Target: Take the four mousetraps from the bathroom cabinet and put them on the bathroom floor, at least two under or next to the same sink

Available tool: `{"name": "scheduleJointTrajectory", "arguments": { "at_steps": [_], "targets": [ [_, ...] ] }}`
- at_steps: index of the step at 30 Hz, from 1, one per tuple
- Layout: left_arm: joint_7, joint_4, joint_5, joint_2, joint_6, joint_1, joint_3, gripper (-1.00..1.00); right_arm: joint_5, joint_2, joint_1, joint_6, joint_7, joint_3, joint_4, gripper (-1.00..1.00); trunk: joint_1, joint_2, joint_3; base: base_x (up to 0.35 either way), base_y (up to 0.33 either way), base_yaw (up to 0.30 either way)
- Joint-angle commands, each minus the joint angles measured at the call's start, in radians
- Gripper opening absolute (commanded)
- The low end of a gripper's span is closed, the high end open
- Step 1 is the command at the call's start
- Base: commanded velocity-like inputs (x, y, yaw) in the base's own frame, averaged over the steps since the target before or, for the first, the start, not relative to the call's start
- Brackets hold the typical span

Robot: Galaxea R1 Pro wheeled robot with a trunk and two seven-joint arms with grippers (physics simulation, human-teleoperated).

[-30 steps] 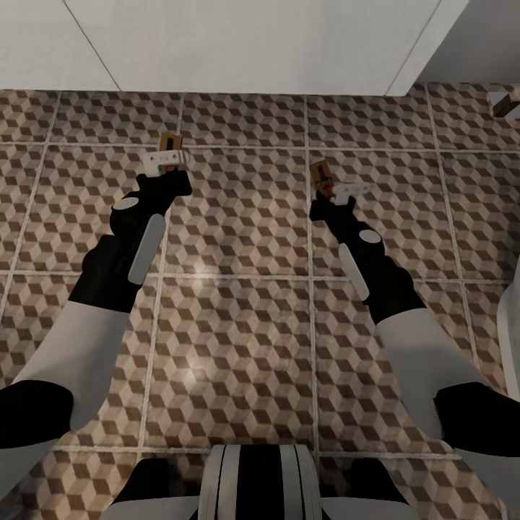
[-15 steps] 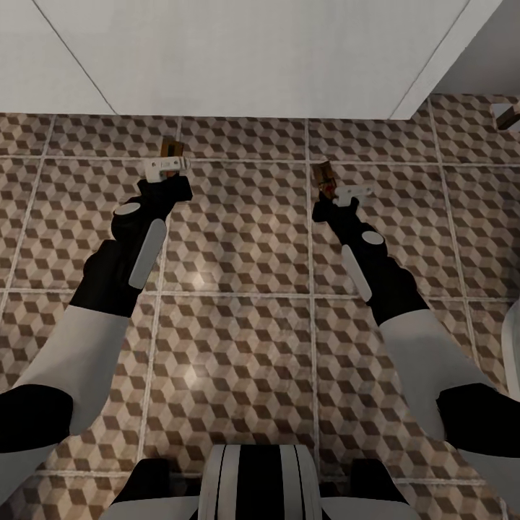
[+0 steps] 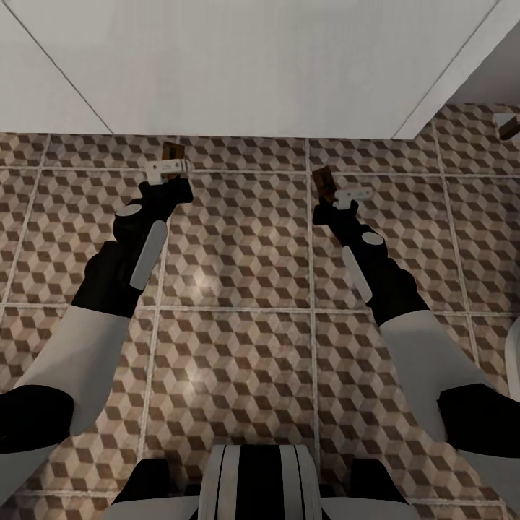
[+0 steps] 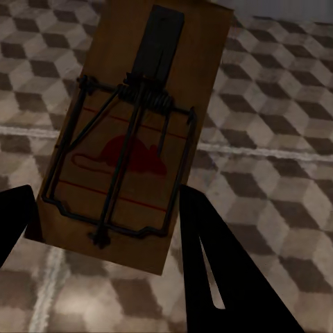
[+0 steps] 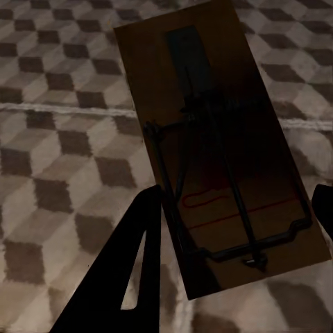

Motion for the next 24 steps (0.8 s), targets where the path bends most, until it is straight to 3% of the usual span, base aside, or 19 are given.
{"name": "scheduleJointTrajectory", "arguments": {
  "at_steps": [1, 5, 15, 19, 24],
  "targets": [
    [0.01, 0.001, 0.009, 0.0, 0.003, 0.007, -0.004, -1.0, -0.012, -0.001, 0.0, 0.029, 0.0, 0.002, 0.0, -1.0, 0.0, 0.0, -0.001, 0.043, 0.0, 0.0],
    [0.01, -0.003, 0.008, -0.001, 0.003, 0.042, -0.006, -1.0, -0.012, -0.001, 0.0, 0.085, -0.001, 0.002, 0.001, -1.0, 0.0, 0.0, -0.001, 0.014, 0.0, 0.0],
    [0.01, -0.018, 0.01, -0.001, 0.003, 0.077, -0.007, -1.0, -0.012, 0.0, 0.0, 0.105, -0.005, -0.001, 0.002, -1.0, 0.0, 0.0, -0.001, 0.0, 0.0, 0.0],
    [0.01, -0.021, 0.01, -0.001, 0.003, 0.083, -0.007, -1.0, -0.01, 0.002, 0.0, 0.182, -0.009, -0.003, 0.002, -1.0, 0.0, 0.0, -0.001, 0.0, 0.0, 0.0],
    [0.01, -0.022, 0.01, -0.001, 0.003, 0.084, -0.007, -1.0, -0.011, 0.004, 0.0, 0.21, -0.03, -0.007, 0.004, -1.0, 0.0, 0.0, -0.001, 0.0, 0.0, 0.0]
  ]
}}
